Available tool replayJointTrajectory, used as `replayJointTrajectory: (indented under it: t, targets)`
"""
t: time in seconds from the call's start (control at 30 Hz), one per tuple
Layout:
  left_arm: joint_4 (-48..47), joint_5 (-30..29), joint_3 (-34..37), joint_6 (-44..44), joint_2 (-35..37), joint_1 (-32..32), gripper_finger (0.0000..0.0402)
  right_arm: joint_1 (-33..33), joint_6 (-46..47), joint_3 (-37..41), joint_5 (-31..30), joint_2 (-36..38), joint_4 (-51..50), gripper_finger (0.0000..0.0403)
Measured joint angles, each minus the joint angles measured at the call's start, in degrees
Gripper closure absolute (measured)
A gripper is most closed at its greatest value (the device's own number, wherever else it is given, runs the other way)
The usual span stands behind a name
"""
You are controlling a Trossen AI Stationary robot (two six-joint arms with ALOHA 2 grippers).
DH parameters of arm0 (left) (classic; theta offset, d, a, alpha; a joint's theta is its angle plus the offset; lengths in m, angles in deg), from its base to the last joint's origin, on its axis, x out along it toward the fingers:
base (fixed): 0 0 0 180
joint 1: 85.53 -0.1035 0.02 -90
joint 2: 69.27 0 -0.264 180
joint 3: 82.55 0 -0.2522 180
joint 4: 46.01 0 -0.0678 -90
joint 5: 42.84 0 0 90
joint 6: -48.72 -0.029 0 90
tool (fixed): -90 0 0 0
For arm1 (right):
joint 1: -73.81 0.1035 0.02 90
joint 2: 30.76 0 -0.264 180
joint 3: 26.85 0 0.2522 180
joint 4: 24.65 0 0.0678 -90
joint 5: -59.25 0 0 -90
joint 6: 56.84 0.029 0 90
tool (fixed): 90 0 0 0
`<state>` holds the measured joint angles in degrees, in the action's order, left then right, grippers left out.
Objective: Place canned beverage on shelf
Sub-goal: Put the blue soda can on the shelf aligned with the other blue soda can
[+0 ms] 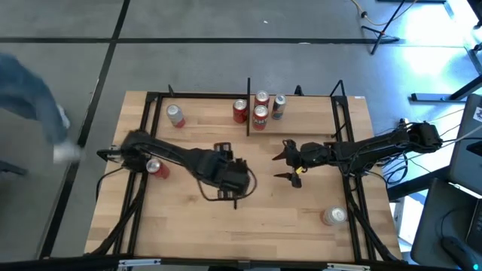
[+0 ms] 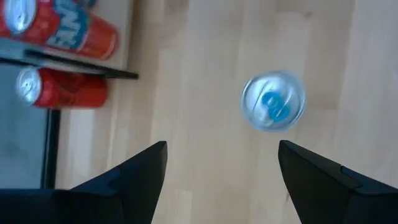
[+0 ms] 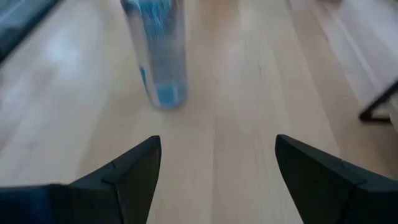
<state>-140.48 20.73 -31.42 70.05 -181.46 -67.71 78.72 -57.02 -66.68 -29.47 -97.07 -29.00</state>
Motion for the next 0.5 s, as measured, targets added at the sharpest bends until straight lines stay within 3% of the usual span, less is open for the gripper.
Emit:
replayJointTrajectory:
  t: [0.17, 0.37, 0.5]
  targets:
    - [15.1, -0.4, 21.6, 2.3, 11.5, 0.5, 0.0115, 0.0, 0.0, 0.0, 2.9, -1.5, 7.0, 0.0102]
    - [43.7, 0.0, 50.5, -0.5, 26.1, 0.3, 0.0115, 0.0, 0.3, 0.0, 8.5, -8.3, 18.8, 0.0102]
    - [62.2, 0.5, 64.7, -5.2, 31.7, -0.7, 0.0115, 0.0, 1.3, -1.8, 8.9, -12.4, 24.0, 0.0102]
